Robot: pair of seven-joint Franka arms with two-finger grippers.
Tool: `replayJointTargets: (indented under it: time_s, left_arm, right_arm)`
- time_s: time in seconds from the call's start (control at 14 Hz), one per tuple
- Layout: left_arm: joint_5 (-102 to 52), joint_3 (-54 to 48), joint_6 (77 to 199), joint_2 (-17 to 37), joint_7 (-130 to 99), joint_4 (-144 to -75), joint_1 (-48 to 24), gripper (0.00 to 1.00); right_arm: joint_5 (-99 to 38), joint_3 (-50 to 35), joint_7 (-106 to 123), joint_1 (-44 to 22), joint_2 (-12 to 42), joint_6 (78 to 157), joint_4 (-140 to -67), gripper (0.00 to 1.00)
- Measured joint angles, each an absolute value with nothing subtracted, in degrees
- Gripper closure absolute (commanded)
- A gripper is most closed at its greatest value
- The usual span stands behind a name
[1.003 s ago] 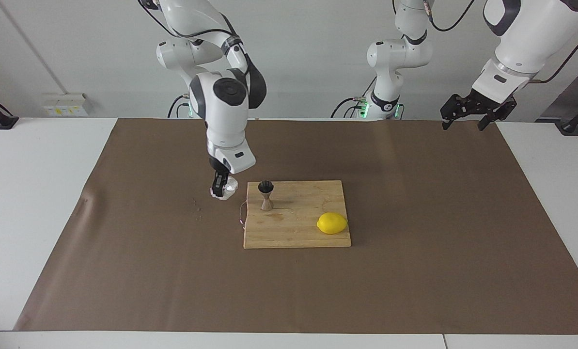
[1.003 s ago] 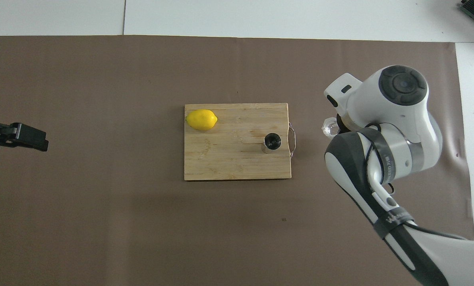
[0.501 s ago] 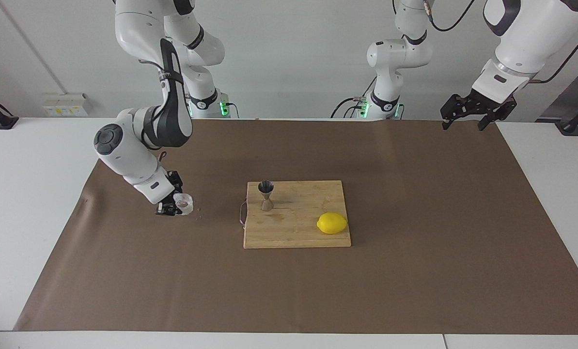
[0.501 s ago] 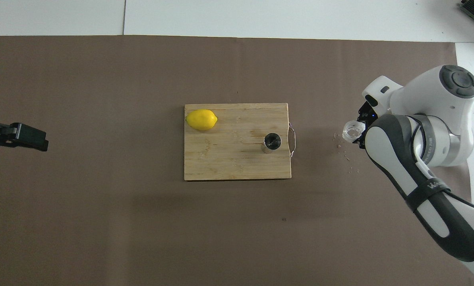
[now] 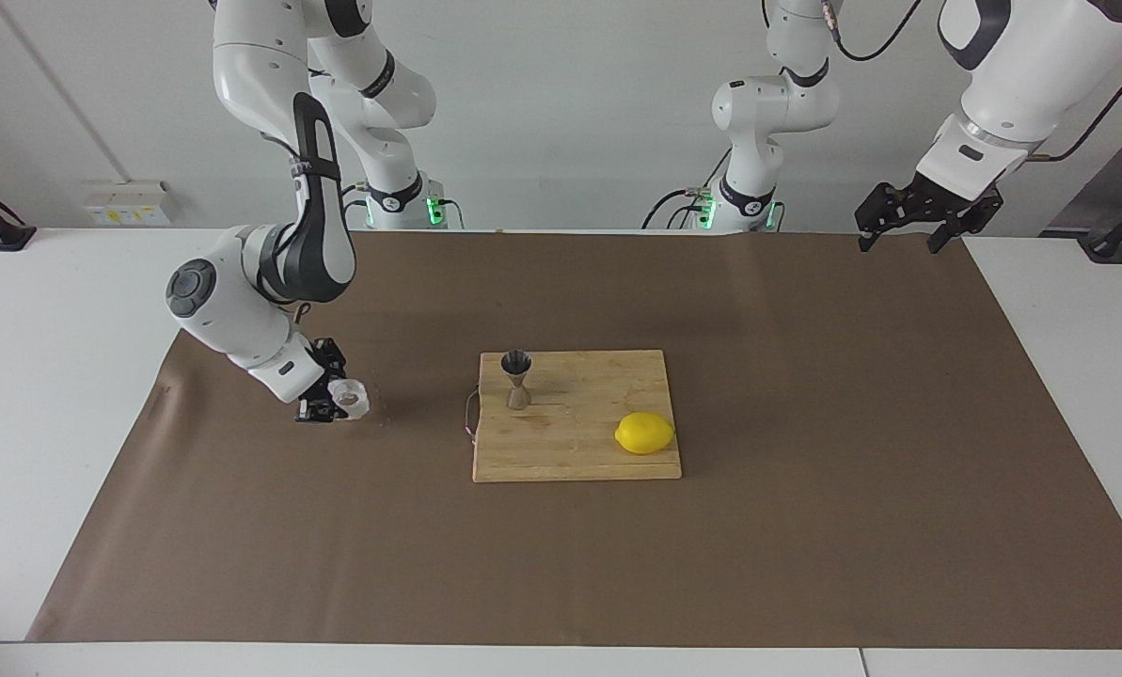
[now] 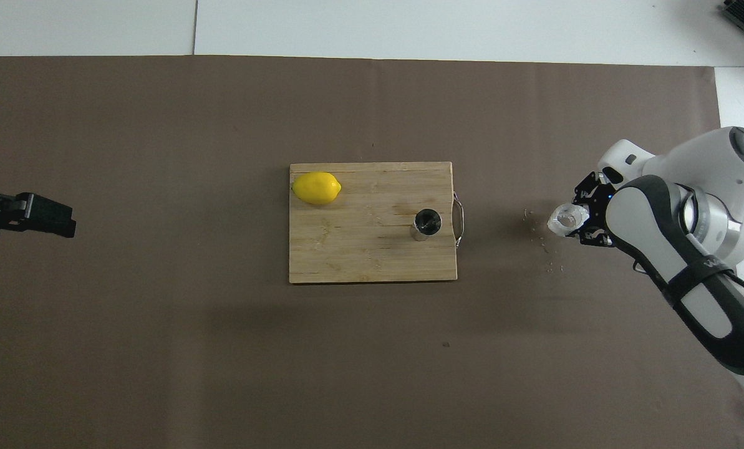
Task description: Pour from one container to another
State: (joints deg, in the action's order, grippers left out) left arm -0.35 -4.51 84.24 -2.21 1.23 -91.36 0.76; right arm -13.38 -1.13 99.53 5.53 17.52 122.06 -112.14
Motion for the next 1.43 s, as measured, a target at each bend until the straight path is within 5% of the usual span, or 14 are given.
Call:
replayJointTargets:
  time_s: [0.07,0.14,0.21,0.29,1.43]
  left_arm:
    - [-0.3,-4.5,84.2,-2.2,1.2,-91.4,0.8,0.0]
    - [-0.3,-4.5,84.2,-2.2,1.2,-91.4,0.8,0.0]
    - [-0.3,-4.5,84.2,-2.2,1.2,-91.4,0.8,0.0]
    - [-0.3,-4.5,84.2,-2.2,1.2,-91.4,0.8,0.0]
    - [-0.3,-4.5,84.2,-2.2,1.2,-91.4,0.8,0.0]
  right_arm:
    - [-13.4,-1.1,99.8,5.9,17.5,122.1,-112.4,1.0]
    - [-13.4,-1.1,100.1,6.1,17.5,122.1,-112.6,0.9]
    - [-13.4,-1.1,100.3,6.4,17.5,122.1,-112.8,0.55]
    - [-13.4,-1.1,100.4,6.6,17.5,122.1,-112.9,0.01]
    - [-9.0,-1.8,63.0,1.8,5.7,116.4,-109.9,0.0]
